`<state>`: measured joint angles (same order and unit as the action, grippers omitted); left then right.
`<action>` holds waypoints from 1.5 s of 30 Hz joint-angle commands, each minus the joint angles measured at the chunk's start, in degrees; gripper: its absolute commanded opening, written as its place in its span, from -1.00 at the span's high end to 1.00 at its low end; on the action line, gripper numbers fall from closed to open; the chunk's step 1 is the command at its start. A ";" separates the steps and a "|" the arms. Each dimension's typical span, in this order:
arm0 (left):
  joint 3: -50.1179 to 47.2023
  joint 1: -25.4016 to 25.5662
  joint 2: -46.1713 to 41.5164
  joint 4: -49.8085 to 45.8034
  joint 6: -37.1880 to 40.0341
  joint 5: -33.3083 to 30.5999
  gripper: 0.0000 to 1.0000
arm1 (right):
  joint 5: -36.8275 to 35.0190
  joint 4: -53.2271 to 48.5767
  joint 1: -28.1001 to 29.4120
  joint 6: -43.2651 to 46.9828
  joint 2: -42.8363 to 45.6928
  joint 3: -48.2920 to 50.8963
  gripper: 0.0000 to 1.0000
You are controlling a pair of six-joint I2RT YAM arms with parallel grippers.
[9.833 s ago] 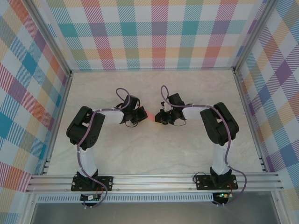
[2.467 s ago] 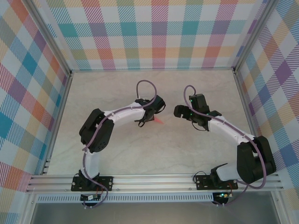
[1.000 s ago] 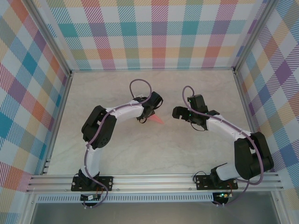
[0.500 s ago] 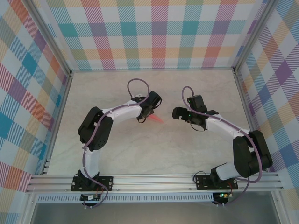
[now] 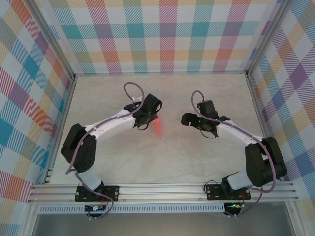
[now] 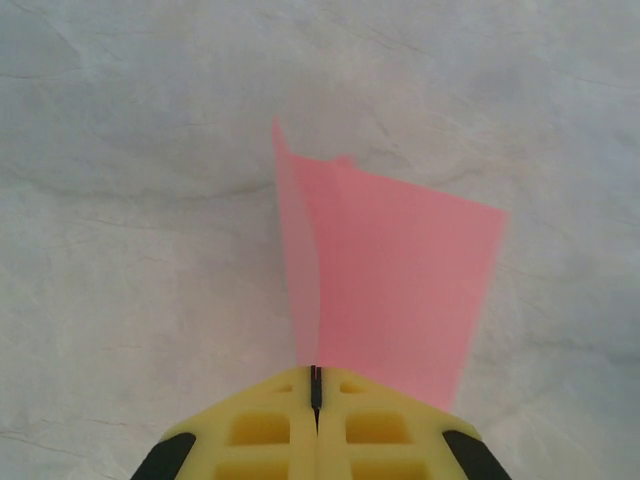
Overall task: Fold a paper plane with a square sheet of paper (pick it up from the middle)
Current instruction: Turn over a paper plane at the center of the table.
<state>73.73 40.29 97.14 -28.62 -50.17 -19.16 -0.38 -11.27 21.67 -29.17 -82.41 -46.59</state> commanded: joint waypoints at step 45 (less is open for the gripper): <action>-19.06 -5.78 10.20 44.44 5.74 35.79 1.00 | 8.74 -6.84 14.98 -2.72 -11.05 -8.51 -0.17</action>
<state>55.29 35.42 106.56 13.98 -44.07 15.64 8.43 -17.65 35.90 -31.07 -92.49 -53.43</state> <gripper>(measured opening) 0.049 0.589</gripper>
